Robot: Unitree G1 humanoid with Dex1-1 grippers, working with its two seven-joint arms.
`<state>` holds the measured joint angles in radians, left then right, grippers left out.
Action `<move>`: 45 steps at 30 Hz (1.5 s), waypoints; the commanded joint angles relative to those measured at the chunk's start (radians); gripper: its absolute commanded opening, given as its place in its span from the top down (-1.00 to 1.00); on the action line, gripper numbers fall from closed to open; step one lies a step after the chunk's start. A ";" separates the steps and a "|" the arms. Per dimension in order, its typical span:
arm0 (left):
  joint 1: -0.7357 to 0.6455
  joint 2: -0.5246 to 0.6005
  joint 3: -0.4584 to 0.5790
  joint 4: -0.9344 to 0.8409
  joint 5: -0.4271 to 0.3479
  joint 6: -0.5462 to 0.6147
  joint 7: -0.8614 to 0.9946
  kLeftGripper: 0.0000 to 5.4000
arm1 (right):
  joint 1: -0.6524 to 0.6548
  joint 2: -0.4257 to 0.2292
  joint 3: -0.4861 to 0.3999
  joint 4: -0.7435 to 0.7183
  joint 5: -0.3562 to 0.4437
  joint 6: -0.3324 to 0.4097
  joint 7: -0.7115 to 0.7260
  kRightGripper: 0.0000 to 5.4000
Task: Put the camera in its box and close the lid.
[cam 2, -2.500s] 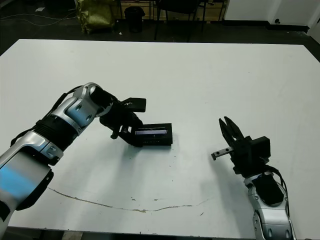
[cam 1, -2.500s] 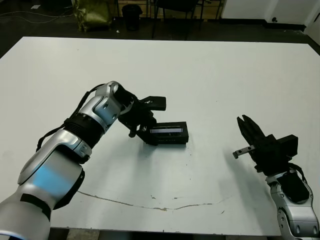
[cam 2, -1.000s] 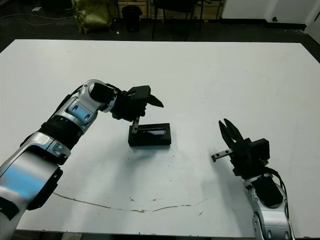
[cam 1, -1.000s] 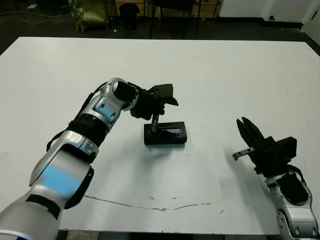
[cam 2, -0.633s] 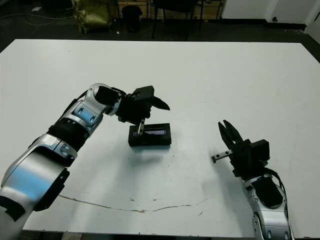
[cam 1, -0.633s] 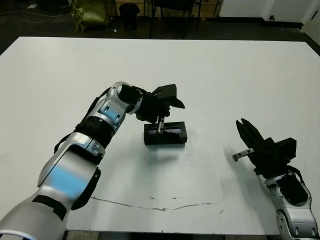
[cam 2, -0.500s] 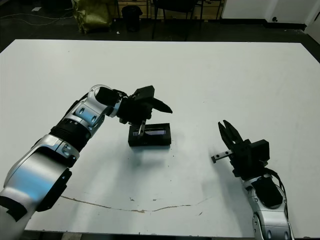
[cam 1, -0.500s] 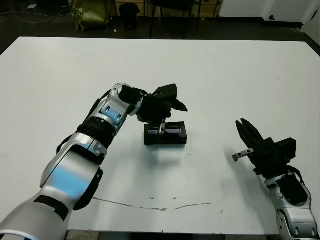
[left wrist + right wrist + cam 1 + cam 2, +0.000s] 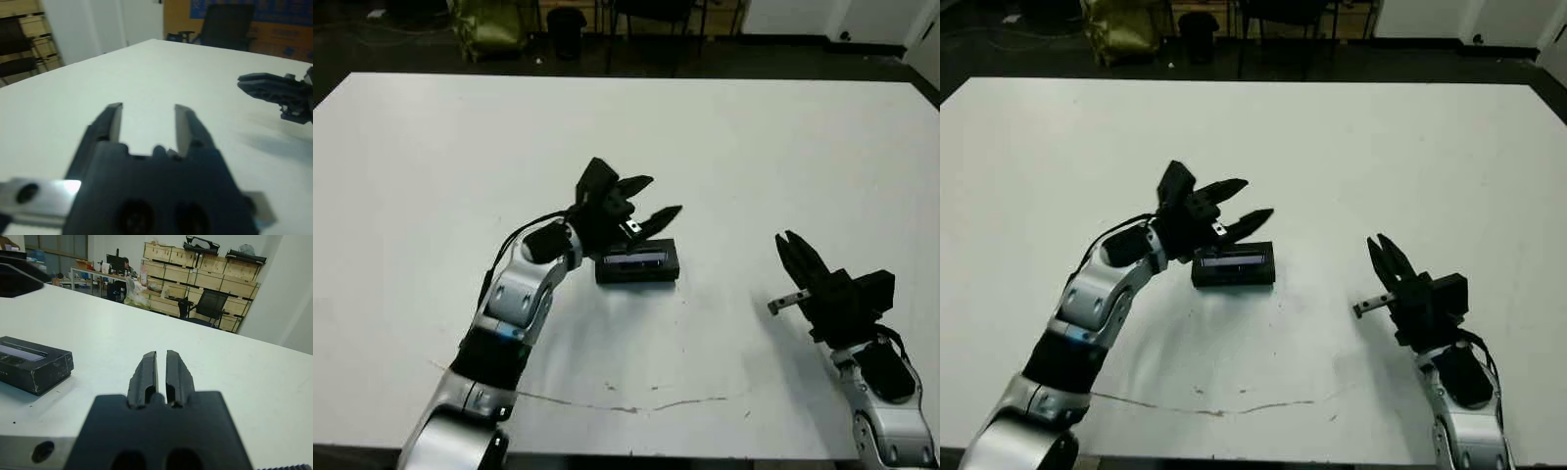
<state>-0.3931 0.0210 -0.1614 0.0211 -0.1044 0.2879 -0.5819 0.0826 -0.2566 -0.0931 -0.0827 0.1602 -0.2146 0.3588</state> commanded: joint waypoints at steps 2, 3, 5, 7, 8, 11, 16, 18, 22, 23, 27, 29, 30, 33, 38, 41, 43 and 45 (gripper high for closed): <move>0.062 0.065 -0.013 -0.050 0.017 0.007 0.014 0.64 | 0.007 -0.003 0.006 -0.015 -0.014 0.035 -0.015 1.00; 0.067 0.080 -0.020 -0.057 0.019 0.011 0.009 0.73 | 0.006 -0.002 0.008 -0.017 -0.016 0.037 -0.017 1.00; 0.071 0.101 -0.027 -0.068 0.011 0.031 0.001 0.92 | 0.006 0.000 0.010 -0.021 -0.022 0.040 -0.022 1.00; 0.069 0.115 -0.035 -0.086 0.003 0.069 0.004 0.99 | 0.006 0.002 0.011 -0.026 -0.026 0.047 -0.026 1.00; 0.066 0.120 -0.039 -0.103 0.002 0.100 0.010 0.99 | 0.006 0.002 0.012 -0.027 -0.027 0.048 -0.027 1.00; 0.056 0.136 -0.054 -0.158 0.006 0.190 0.023 0.99 | 0.004 0.001 0.012 -0.019 -0.022 0.036 -0.021 1.00; 0.014 0.147 -0.089 -0.185 0.029 0.293 0.052 0.99 | 0.012 -0.001 0.014 -0.037 -0.027 0.057 -0.030 1.00; -0.009 0.149 -0.105 -0.188 0.034 0.346 0.064 0.99 | 0.013 -0.001 0.015 -0.037 -0.024 0.058 -0.030 1.00; -0.048 0.150 -0.139 -0.184 0.037 0.421 0.064 0.99 | 0.017 0.000 0.015 -0.045 -0.029 0.064 -0.038 1.00; -0.056 0.150 -0.149 -0.183 0.038 0.441 0.066 0.99 | 0.018 0.000 0.014 -0.047 -0.027 0.065 -0.037 1.00; -0.087 0.154 -0.184 -0.185 0.042 0.524 0.070 0.99 | 0.023 -0.001 0.015 -0.061 -0.029 0.086 -0.041 1.00; -0.099 0.156 -0.197 -0.185 0.039 0.556 0.067 0.99 | 0.021 -0.002 0.014 -0.059 -0.030 0.084 -0.039 1.00; -0.102 0.159 -0.203 -0.183 0.038 0.559 0.063 0.99 | 0.020 -0.002 0.014 -0.056 -0.026 0.080 -0.036 1.00; -0.112 0.160 -0.213 -0.176 0.026 0.595 0.055 0.99 | 0.018 -0.001 0.012 -0.049 -0.018 0.073 -0.032 1.00; -0.124 0.165 -0.221 -0.173 0.001 0.658 0.032 0.99 | 0.018 0.000 0.013 -0.053 -0.023 0.077 -0.038 1.00; -0.130 0.176 -0.234 -0.170 -0.001 0.669 0.023 0.99 | 0.020 0.000 0.013 -0.055 -0.019 0.078 -0.037 1.00; -0.132 0.177 -0.240 -0.163 0.000 0.675 0.027 0.99 | 0.021 0.003 0.011 -0.053 -0.015 0.077 -0.037 1.00; -0.131 0.170 -0.244 -0.150 0.005 0.692 0.043 0.99 | 0.021 0.004 0.010 -0.049 -0.009 0.073 -0.033 1.00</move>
<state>-0.5238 0.1856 -0.3920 -0.1497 -0.1051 0.9521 -0.5490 0.0899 -0.2555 -0.0785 -0.1425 0.1431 -0.1521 0.3232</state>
